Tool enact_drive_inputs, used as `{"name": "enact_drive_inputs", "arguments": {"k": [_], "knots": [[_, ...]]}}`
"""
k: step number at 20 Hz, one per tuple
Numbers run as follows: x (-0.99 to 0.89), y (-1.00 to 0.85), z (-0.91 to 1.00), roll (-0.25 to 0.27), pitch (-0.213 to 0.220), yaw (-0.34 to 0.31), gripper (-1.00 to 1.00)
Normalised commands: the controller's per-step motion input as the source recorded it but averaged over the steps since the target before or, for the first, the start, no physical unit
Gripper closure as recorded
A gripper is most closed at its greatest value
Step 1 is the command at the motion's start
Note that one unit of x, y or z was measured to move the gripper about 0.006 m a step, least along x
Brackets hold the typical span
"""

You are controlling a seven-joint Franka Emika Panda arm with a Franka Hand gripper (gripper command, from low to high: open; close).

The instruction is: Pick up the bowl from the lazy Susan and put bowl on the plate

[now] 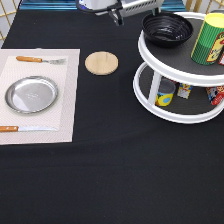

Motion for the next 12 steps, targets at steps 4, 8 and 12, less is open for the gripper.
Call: {"name": "enact_drive_inputs", "arguments": {"k": [4,8,12], "knots": [[-0.79,0.24,-0.42,-0.103,-0.127,-0.009,-1.00],[-0.69,0.26,-0.08,-0.134,-0.150,-0.027,-1.00],[-0.47,0.15,0.00,-0.115,-0.144,-0.106,1.00]]}}
